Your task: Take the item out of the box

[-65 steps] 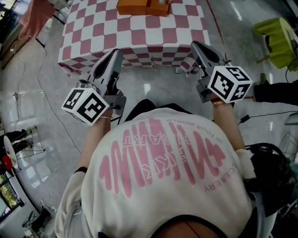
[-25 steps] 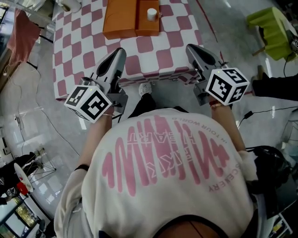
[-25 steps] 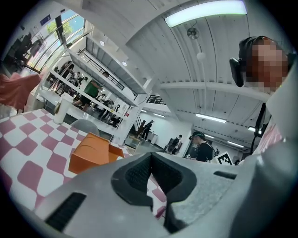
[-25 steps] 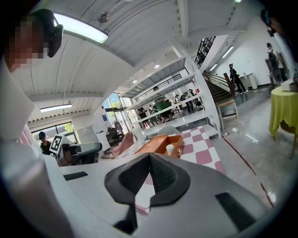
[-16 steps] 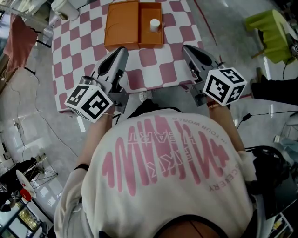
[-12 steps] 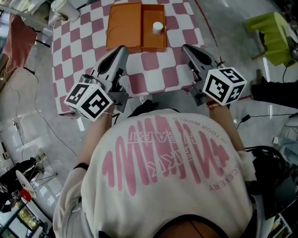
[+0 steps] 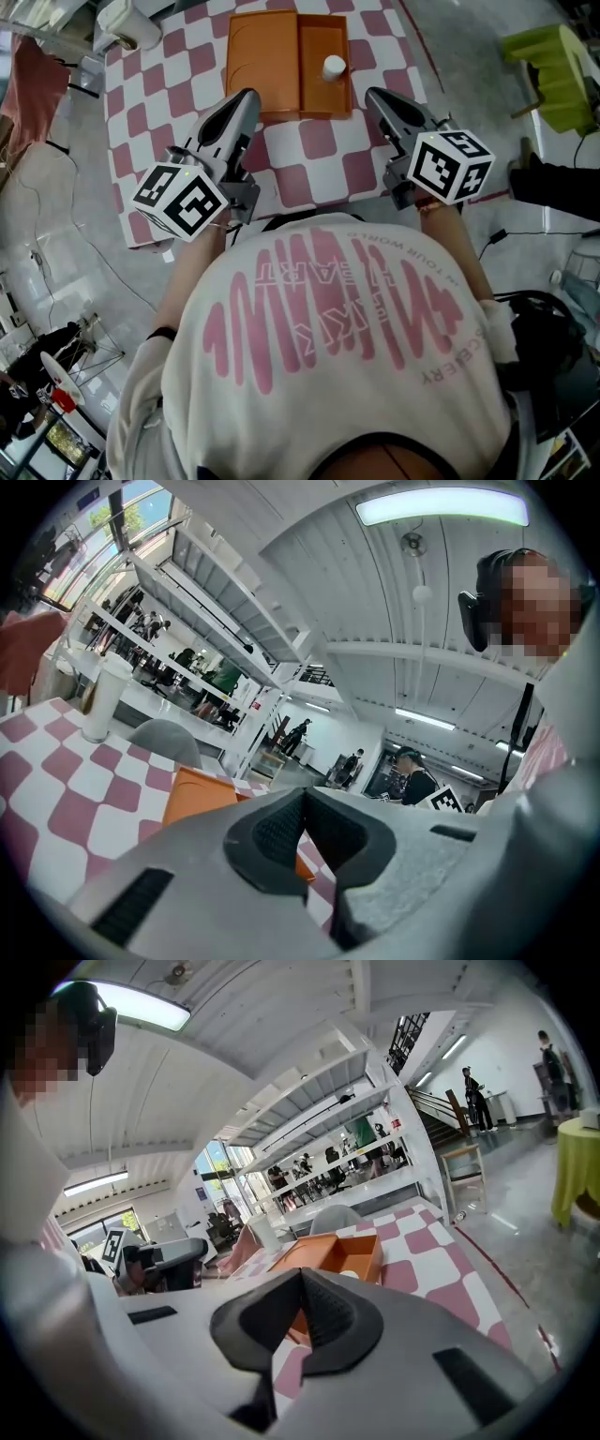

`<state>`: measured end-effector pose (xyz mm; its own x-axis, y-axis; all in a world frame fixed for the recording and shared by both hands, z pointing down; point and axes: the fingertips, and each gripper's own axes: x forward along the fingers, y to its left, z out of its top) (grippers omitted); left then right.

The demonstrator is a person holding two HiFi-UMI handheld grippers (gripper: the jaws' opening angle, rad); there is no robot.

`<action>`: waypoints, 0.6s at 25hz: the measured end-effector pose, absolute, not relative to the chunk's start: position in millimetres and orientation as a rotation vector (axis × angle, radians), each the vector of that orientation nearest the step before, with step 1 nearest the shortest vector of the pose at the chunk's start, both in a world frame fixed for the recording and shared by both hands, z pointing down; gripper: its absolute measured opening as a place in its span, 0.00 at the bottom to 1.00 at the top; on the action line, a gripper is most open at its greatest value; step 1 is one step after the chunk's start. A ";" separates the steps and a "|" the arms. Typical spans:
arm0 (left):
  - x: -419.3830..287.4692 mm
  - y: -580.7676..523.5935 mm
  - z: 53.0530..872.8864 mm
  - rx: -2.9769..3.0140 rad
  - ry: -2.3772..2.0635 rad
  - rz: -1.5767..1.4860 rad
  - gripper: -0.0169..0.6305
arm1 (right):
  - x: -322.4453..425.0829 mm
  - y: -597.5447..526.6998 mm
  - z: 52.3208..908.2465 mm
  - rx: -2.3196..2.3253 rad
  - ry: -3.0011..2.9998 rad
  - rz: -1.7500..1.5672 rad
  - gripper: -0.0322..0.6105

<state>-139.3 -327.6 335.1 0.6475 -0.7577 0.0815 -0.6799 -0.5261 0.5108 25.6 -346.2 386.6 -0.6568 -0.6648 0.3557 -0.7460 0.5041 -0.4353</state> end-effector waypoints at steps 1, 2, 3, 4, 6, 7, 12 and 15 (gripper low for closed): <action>-142.7 -332.6 336.9 2.357 -1.114 -0.208 0.04 | 21.7 -350.1 389.3 1.226 -2.593 0.867 0.06; -145.3 -337.7 338.3 2.355 -1.109 -0.212 0.04 | 18.3 -354.1 391.9 1.224 -2.587 0.872 0.06; -147.1 -342.6 339.2 2.355 -1.103 -0.217 0.04 | 15.6 -358.4 394.2 1.221 -2.581 0.875 0.06; -148.3 -347.2 340.1 2.356 -1.097 -0.220 0.04 | 13.0 -362.5 396.2 1.220 -2.576 0.877 0.06; -150.6 -355.8 343.1 2.359 -1.088 -0.214 0.04 | 8.0 -370.8 399.9 1.216 -2.568 0.884 0.06; -152.4 -360.3 345.6 2.359 -1.085 -0.209 0.04 | 5.2 -375.2 402.3 1.214 -2.563 0.889 0.06; -164.3 -380.0 363.0 2.323 -1.075 -0.177 0.04 | -9.4 -395.2 417.2 1.184 -2.532 0.912 0.06; -170.0 -386.8 371.8 2.305 -1.062 -0.164 0.04 | -12.9 -405.6 426.2 1.180 -2.506 0.928 0.06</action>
